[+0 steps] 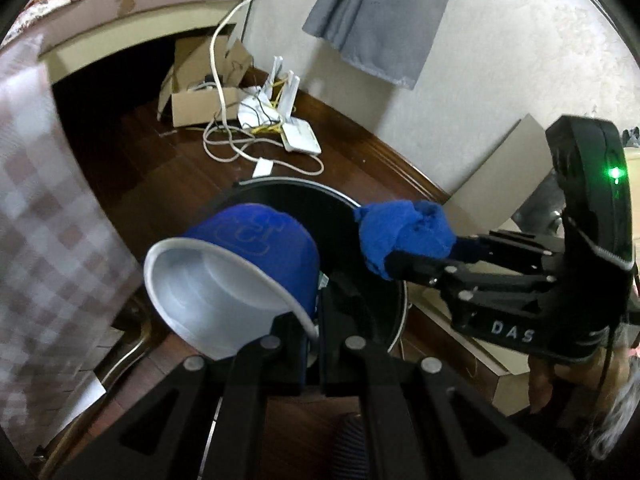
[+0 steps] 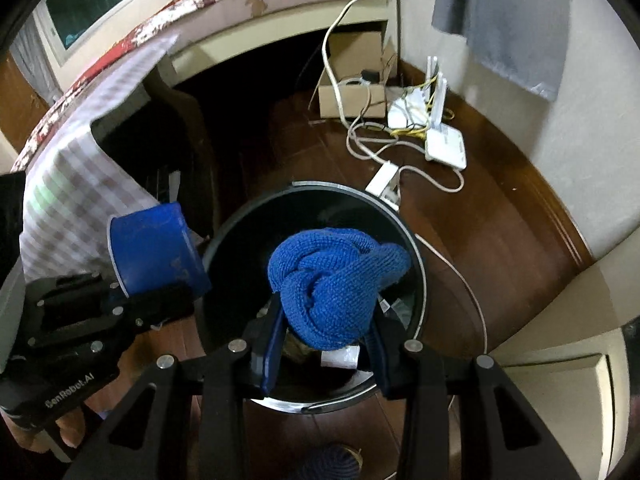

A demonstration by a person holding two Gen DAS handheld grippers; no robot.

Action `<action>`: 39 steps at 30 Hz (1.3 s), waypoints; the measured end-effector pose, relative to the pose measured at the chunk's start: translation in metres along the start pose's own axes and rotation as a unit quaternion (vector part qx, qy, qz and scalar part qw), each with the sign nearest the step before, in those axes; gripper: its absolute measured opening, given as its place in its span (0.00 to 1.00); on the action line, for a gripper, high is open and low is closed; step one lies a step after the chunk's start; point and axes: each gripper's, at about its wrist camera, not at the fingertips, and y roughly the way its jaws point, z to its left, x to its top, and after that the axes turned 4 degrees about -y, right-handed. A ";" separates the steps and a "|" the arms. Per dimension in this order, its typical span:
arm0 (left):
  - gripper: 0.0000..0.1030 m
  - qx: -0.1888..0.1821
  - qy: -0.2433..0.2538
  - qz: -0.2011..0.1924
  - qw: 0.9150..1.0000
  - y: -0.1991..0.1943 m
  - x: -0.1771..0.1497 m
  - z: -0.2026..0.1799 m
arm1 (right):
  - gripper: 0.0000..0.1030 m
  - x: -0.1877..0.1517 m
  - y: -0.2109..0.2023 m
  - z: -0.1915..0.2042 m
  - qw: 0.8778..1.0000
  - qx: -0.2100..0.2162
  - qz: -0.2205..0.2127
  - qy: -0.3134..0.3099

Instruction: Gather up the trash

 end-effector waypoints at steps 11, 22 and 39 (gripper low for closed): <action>0.93 -0.040 -0.079 0.015 0.996 0.020 -0.007 0.032 | 0.83 -0.005 0.033 -0.017 1.000 -0.013 0.026 -0.002; 0.96 0.105 -0.073 -0.024 0.992 0.011 -0.022 0.058 | 0.99 -0.009 0.038 -0.017 0.997 -0.072 0.036 -0.005; 0.96 0.136 -0.070 -0.068 0.986 -0.059 -0.027 0.050 | 0.99 0.006 -0.010 0.036 0.996 -0.081 -0.008 -0.029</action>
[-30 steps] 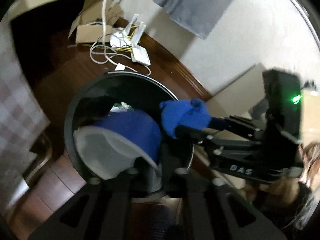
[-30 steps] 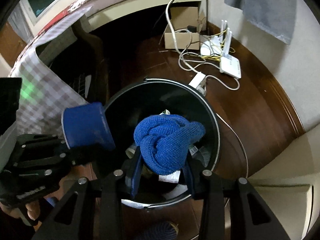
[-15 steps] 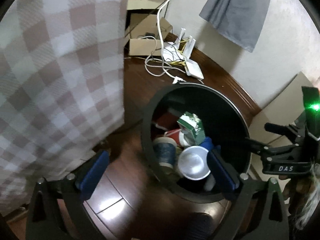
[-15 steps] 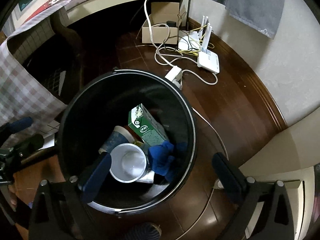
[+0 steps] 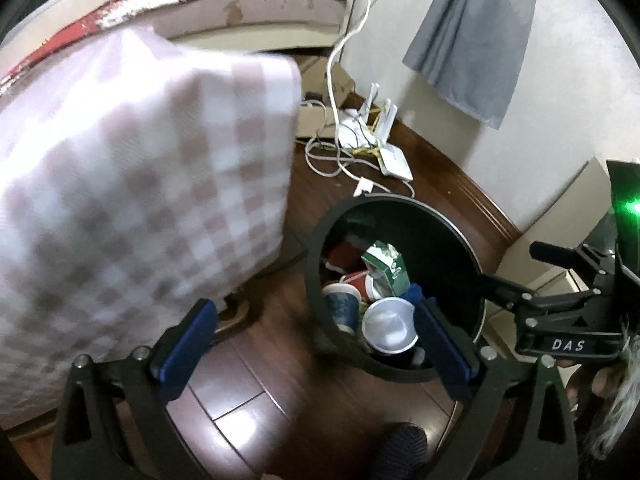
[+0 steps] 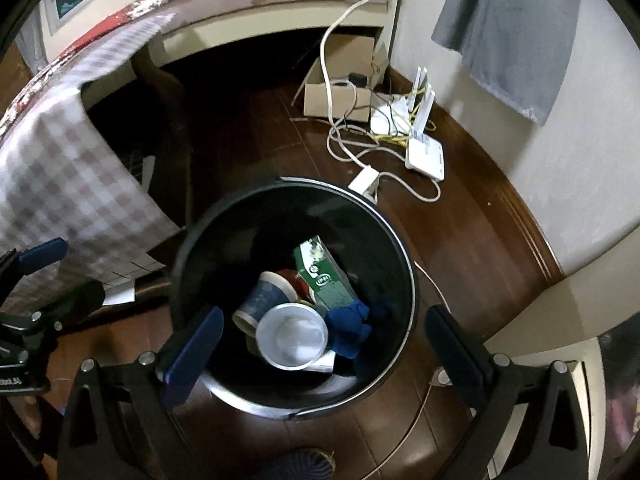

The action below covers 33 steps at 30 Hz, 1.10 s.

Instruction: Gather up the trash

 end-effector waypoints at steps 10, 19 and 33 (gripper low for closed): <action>0.96 0.042 -0.011 -0.046 0.998 -0.077 0.001 0.020 | 0.99 0.002 -0.067 0.040 0.999 -0.008 -0.036 0.007; 0.96 0.067 -0.016 -0.075 0.995 -0.133 -0.007 0.029 | 0.99 0.011 -0.127 0.070 0.997 -0.010 -0.069 0.015; 0.97 0.067 -0.048 -0.135 0.987 -0.225 -0.018 0.047 | 0.99 0.014 -0.226 0.136 0.989 -0.028 -0.139 -0.048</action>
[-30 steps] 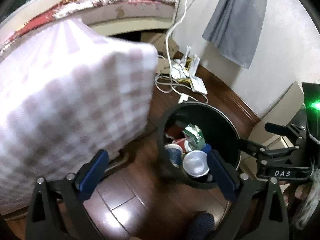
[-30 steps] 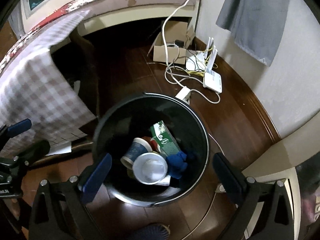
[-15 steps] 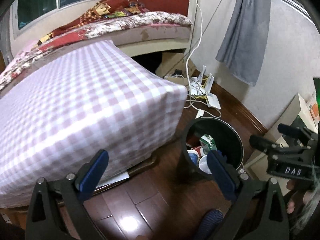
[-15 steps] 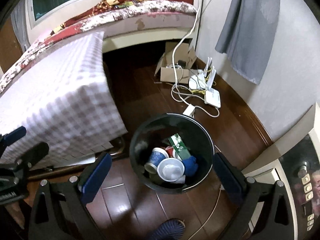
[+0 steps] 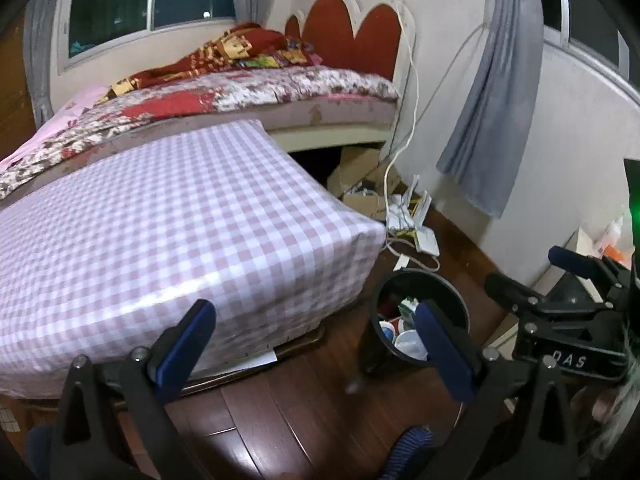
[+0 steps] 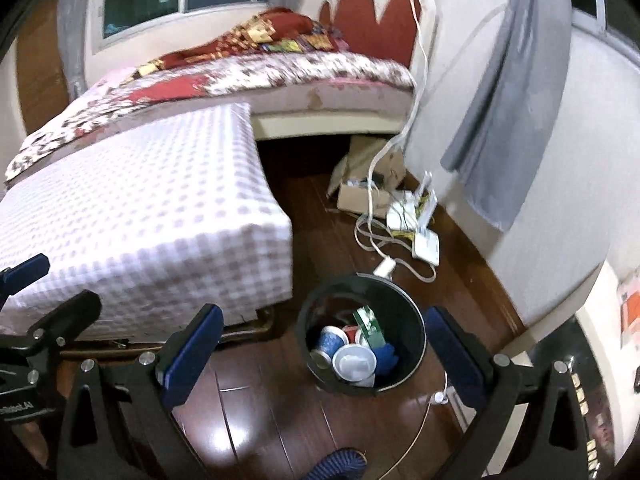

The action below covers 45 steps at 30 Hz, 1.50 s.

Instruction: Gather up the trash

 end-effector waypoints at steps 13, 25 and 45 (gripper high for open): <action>0.99 0.010 -0.015 -0.077 0.997 -0.093 -0.018 0.010 | 0.99 -0.007 -0.107 0.022 0.996 0.004 -0.088 -0.014; 0.99 -0.003 0.014 -0.098 0.995 -0.093 -0.016 -0.002 | 0.99 -0.019 -0.115 0.006 0.996 -0.010 -0.090 0.012; 0.99 -0.004 0.029 -0.099 0.995 -0.098 -0.026 -0.016 | 0.99 -0.027 -0.116 -0.004 0.996 -0.017 -0.090 0.024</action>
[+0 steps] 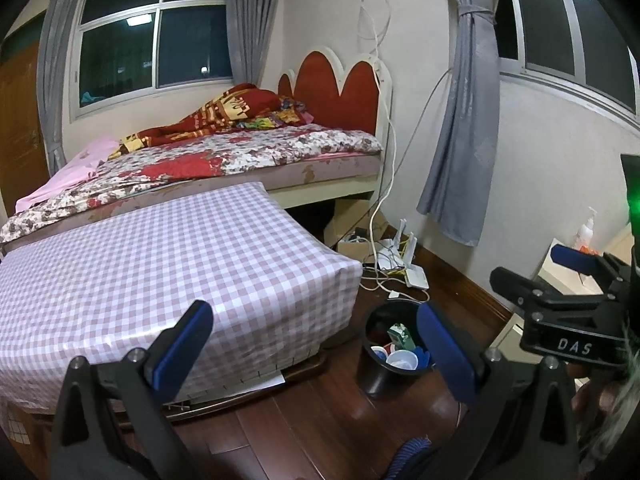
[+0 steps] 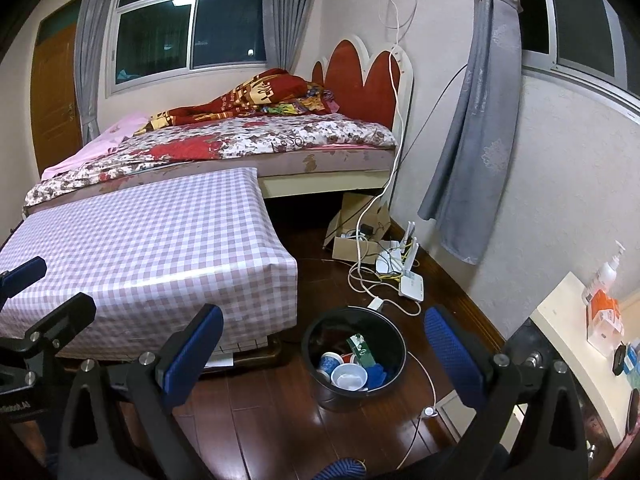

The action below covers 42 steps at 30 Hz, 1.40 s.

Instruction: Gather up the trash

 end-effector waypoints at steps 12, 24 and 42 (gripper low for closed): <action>0.99 0.003 -0.003 -0.003 1.000 -0.002 -0.001 -0.002 | 0.99 -0.003 -0.001 -0.001 1.000 0.000 0.000 0.001; 0.99 0.005 -0.008 -0.003 1.000 -0.003 -0.001 0.000 | 0.99 -0.007 -0.002 0.000 1.000 0.002 0.001 0.002; 0.99 0.004 -0.010 -0.003 1.000 -0.003 -0.001 0.002 | 0.99 -0.011 -0.002 0.004 1.000 0.002 0.003 0.001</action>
